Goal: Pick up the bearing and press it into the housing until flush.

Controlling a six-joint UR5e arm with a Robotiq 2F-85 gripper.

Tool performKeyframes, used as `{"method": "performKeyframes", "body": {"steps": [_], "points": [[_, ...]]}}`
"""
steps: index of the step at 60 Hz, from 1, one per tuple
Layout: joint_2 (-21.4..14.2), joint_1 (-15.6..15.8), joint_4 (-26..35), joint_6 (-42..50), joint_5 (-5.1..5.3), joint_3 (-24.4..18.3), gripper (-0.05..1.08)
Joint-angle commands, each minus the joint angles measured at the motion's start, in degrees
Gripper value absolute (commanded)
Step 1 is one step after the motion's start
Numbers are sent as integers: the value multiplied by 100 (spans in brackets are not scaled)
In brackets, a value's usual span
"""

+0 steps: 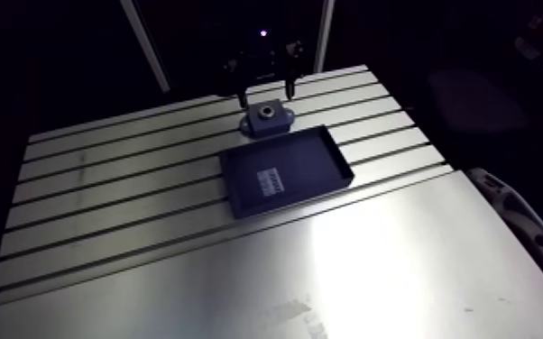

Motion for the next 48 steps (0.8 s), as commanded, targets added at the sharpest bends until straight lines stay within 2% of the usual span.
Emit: {"method": "performKeyframes", "body": {"steps": [1, 6, 7, 8, 9, 10, 11, 12, 14, 15, 23, 27, 48], "points": [[-335, 12, 117, 14, 9, -92, 0], [-432, 22, 293, 30, 32, -134, 2], [-462, 22, 405, 70, 42, -175, 23], [-462, 22, 405, 70, 42, -175, 23], [-473, 14, 519, 143, 66, -226, 55], [-473, 14, 519, 143, 66, -226, 55], [-475, -17, 595, 176, 92, -249, 76], [-468, -21, 614, 166, 111, -230, 85], [-468, -21, 614, 166, 111, -230, 85], [-459, -22, 617, 165, 129, -227, 90], [-432, -40, 610, 213, 140, -210, 103], [-416, -47, 559, 227, 198, -192, 107], [-292, -40, 514, 165, 202, -218, 108]]}}
